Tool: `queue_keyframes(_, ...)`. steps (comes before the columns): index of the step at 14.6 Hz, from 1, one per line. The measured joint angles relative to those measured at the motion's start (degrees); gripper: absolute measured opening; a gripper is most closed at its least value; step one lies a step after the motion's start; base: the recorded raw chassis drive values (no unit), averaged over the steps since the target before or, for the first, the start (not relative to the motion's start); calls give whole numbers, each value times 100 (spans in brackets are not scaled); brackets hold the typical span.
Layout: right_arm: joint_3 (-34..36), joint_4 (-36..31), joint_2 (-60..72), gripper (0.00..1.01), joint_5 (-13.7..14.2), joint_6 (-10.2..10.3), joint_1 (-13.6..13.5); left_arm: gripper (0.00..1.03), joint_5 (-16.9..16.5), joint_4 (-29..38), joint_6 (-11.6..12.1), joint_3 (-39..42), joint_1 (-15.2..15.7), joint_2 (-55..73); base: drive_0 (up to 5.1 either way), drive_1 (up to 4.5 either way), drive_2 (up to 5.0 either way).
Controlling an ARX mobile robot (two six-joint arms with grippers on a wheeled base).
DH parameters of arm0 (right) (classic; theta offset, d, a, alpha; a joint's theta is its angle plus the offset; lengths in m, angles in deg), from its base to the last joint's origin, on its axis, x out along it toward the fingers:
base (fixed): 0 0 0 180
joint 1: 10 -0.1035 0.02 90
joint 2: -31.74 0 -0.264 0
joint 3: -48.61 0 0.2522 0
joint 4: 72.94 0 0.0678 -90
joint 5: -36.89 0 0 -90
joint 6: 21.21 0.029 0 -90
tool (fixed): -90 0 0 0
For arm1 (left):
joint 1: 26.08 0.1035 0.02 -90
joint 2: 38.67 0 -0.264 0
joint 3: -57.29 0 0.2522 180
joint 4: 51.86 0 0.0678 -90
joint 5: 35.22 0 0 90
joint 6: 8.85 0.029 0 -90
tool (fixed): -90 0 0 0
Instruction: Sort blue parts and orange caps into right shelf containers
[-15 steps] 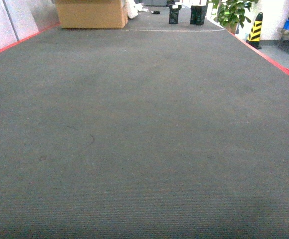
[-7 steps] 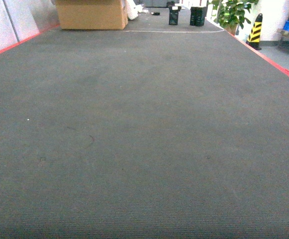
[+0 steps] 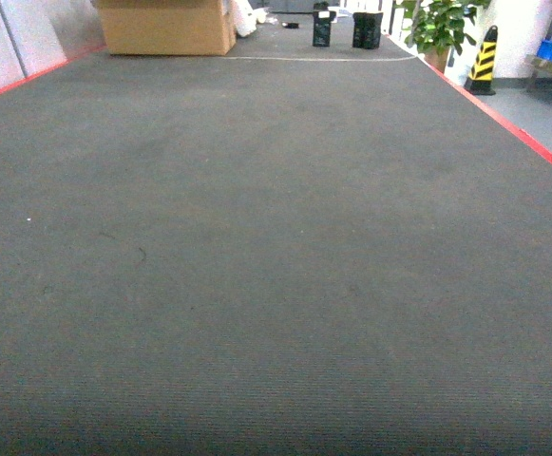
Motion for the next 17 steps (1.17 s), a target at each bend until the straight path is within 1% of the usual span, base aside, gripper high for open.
queue_keyframes(5, 0, -2, -7, 44, 13, 0, 0, 45, -13, 13, 0, 0, -7, -7, 0, 0, 0)
queue_keyframes(17, 0, 4, -11, 44, 17, -17, 0, 44, -15, 7, 0, 0, -9, -4, 499, -247, -247)
